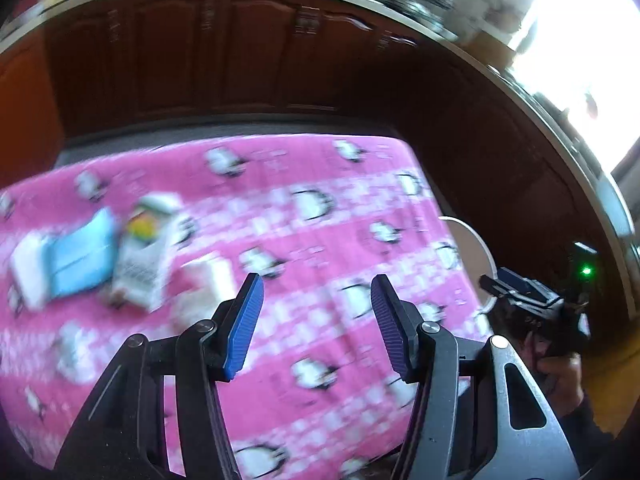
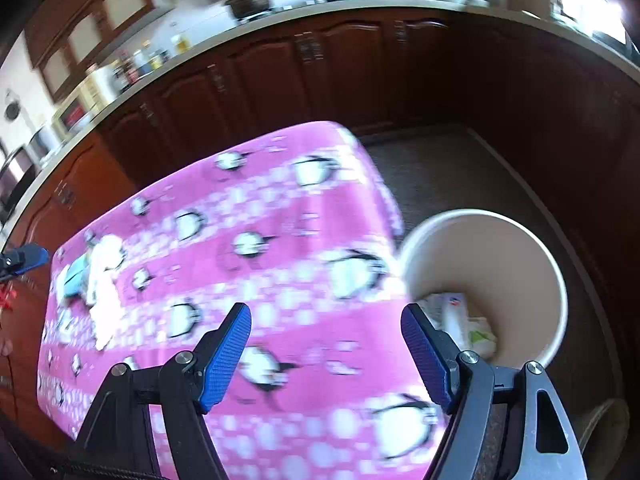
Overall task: Collect trash
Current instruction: 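Carry the box and bag to the white bin and open both tools, then grasp the small clear plastic bag with the left tool while the right tool grasps the crumpled tissue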
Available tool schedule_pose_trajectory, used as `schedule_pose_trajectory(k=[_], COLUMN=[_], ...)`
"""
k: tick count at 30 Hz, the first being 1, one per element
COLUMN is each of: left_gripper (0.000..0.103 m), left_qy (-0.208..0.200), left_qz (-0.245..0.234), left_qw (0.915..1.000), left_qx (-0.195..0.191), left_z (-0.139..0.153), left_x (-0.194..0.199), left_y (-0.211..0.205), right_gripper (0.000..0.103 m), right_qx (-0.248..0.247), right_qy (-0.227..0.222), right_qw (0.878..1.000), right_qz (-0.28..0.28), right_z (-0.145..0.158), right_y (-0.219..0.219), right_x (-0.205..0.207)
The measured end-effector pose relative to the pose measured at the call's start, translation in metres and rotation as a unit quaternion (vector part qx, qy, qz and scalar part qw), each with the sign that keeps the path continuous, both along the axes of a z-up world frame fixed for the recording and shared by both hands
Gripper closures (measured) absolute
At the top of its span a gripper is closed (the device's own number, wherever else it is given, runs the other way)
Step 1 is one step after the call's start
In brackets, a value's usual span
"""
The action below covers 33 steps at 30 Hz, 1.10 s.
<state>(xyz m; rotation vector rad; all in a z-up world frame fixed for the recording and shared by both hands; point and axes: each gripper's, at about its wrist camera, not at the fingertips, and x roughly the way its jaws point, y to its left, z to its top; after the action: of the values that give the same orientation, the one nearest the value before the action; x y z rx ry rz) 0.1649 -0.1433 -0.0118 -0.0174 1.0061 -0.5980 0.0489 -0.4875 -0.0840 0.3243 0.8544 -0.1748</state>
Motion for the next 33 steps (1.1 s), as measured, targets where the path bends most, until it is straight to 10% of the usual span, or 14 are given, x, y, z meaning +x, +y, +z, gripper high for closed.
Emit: schedule_pose_trajectory(k=[14,33], left_gripper=[0.039,0.039], left_qy=[0.040,0.022], left_qz=[0.137,0.187], left_qw=[0.9897,0.9806], left_qx=[-0.005,0.053], left_z=[-0.049,-0.087], left_x=[-0.001,0.010], left_y=[0.163,0.198], right_gripper=[0.023,0.022], right_qx=[0.037,0.003], right_qy=[-0.005,0.051], right_qw=[0.987,0.970], right_qz=[0.153,0.239], right_z=[0.002,-0.035], right_y=[0.165,0.264], right_x=[0.082,0.143])
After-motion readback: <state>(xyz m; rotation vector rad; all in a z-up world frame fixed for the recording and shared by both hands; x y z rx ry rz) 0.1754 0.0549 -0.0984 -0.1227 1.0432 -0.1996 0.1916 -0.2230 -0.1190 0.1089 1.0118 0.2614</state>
